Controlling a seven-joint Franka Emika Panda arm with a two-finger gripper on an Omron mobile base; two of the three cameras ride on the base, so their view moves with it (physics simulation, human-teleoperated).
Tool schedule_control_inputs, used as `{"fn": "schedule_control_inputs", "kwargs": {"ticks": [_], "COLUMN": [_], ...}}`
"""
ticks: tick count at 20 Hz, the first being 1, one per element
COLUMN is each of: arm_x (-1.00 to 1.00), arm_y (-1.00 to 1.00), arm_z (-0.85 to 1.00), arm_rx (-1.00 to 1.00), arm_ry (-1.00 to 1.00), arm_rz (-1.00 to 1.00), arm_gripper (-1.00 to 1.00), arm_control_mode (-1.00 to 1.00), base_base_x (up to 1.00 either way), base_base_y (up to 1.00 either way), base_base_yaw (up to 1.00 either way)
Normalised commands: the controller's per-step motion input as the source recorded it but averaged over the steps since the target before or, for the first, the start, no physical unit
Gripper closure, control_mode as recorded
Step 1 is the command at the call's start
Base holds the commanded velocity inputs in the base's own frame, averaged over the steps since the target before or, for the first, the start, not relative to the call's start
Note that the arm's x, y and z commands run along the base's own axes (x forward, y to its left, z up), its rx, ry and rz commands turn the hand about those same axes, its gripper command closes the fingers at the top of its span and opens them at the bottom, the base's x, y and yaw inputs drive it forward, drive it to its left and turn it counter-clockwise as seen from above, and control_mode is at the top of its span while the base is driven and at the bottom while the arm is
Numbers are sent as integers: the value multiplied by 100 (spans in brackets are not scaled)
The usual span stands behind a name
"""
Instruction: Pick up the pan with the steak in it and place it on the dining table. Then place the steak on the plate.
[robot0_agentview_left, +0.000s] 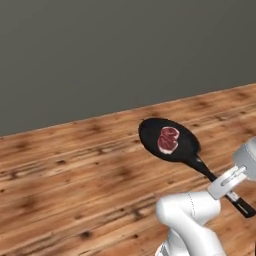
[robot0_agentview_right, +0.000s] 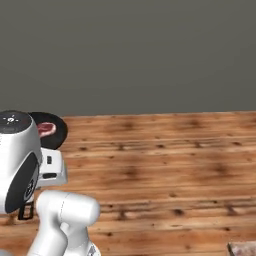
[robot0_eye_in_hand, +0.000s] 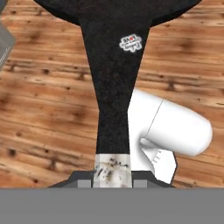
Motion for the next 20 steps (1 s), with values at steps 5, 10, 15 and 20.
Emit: {"fn": "schedule_control_inputs", "kwargs": {"ticks": [5,10,15,20], "arm_x": [0,0,0,0], "arm_y": [0,0,0,0], "arm_z": [0,0,0,0], "arm_rx": [0,0,0,0], "arm_ry": [0,0,0,0], "arm_rz": [0,0,0,0], "arm_gripper": [100,100,100,100], "arm_control_mode": [100,100,100,100], "base_base_x": [0,0,0,0], "base_base_y": [0,0,0,0], "base_base_yaw": [-50,-50,-50,-50]}}
